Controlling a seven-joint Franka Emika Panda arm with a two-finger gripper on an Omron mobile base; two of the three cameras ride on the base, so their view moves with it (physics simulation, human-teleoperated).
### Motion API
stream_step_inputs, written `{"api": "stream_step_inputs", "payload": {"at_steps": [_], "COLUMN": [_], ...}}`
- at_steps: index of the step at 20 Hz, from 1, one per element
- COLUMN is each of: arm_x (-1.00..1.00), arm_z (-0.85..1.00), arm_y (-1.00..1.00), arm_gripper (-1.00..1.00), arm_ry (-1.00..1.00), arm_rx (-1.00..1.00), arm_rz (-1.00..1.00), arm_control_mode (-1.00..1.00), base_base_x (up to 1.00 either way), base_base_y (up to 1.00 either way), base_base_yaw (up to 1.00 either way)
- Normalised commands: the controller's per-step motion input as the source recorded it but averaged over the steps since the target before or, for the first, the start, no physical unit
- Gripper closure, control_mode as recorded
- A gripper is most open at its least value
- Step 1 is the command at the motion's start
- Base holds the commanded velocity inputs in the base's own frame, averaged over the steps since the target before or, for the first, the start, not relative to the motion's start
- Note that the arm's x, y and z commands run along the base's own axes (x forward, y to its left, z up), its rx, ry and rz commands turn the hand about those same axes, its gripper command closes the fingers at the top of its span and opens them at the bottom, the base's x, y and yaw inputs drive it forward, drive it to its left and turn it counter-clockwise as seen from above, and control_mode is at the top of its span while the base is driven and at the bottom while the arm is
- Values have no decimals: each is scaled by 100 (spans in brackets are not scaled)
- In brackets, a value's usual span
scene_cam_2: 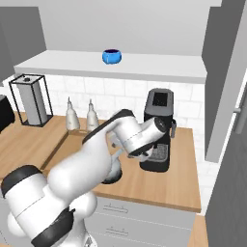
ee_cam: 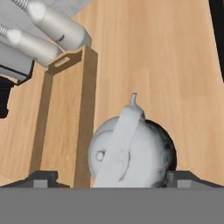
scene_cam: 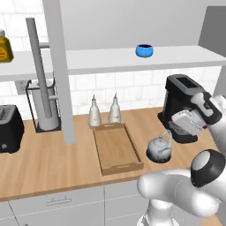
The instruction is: Pick the kettle from the counter and place it on the tray. Then pick the mug from the cabinet and place it on the tray. Then close the cabinet doors.
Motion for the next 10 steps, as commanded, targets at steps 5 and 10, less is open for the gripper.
{"api": "stream_step_inputs", "payload": {"at_steps": [5, 10], "arm_x": [35, 5], "arm_z": [-32, -48], "arm_y": [14, 21], "arm_gripper": [-100, -100], "arm_ry": [5, 13], "arm_rx": [13, 6], "arm_rz": [0, 0], "arm_control_mode": [-100, -100], "base_base_x": [0, 0], "base_base_y": [0, 0], "base_base_yaw": [0, 0]}}
